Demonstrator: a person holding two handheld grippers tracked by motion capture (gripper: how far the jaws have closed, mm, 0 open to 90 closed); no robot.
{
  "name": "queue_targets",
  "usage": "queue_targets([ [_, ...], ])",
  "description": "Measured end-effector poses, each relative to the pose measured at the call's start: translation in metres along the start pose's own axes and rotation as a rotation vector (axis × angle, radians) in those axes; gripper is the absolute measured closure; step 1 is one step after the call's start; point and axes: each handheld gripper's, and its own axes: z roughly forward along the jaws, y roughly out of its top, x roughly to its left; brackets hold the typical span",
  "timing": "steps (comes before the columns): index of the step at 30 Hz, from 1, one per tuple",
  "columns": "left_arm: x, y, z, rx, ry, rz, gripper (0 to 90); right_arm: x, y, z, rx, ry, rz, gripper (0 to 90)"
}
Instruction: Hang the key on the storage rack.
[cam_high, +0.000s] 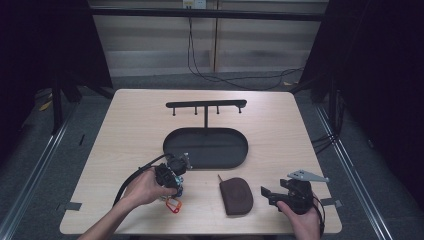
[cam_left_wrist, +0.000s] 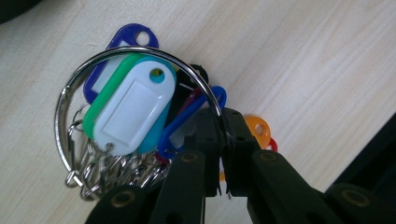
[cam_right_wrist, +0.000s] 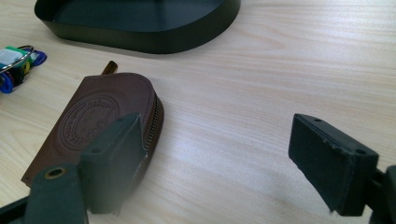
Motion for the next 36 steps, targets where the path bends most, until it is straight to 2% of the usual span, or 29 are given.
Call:
queue_targets([
  [2,-0.002,0.000,-0.005,0.000,0.001,0.008,86.9,0.000,0.000,0.000,0.000,0.004,0.004,18.2],
  [4,-0.002,-0.001,-0.010,0.015,0.006,0.033,86.9,-0.001,0.000,0.000,-0.002,0.005,0.005,18.1],
  [7,-0.002,-0.002,-0.015,0.014,0.013,0.043,86.9,0.000,0.000,-0.001,-0.002,0.005,0.005,18.1],
  [12,-0.001,-0.004,-0.025,0.012,0.018,0.036,87.2,-0.001,0.000,-0.001,-0.004,0.003,0.006,18.0],
  [14,-0.001,-0.005,-0.029,-0.004,0.033,0.012,87.3,-0.001,0.000,-0.001,-0.003,0.003,0.007,18.1],
  [18,0.002,-0.006,-0.041,-0.010,0.049,-0.010,87.4,-0.001,0.000,-0.001,-0.003,0.003,0.007,18.0],
  [20,0.003,-0.007,-0.047,0.003,0.052,0.011,87.4,-0.001,0.000,-0.001,-0.003,0.001,0.011,17.9],
  [22,0.004,-0.008,-0.053,-0.029,0.061,0.004,87.6,-0.001,0.000,-0.001,-0.004,0.002,0.011,17.8],
  [28,0.010,-0.012,-0.068,-0.055,0.055,-0.002,87.7,-0.001,0.000,-0.001,-0.008,0.007,0.013,17.1],
  [30,0.011,-0.012,-0.079,-0.077,0.058,-0.010,87.8,-0.001,0.000,-0.001,-0.010,0.009,0.014,17.0],
  [36,0.005,-0.009,-0.096,-0.070,0.093,0.005,88.0,-0.001,0.000,-0.001,-0.010,0.009,0.014,16.4],
])
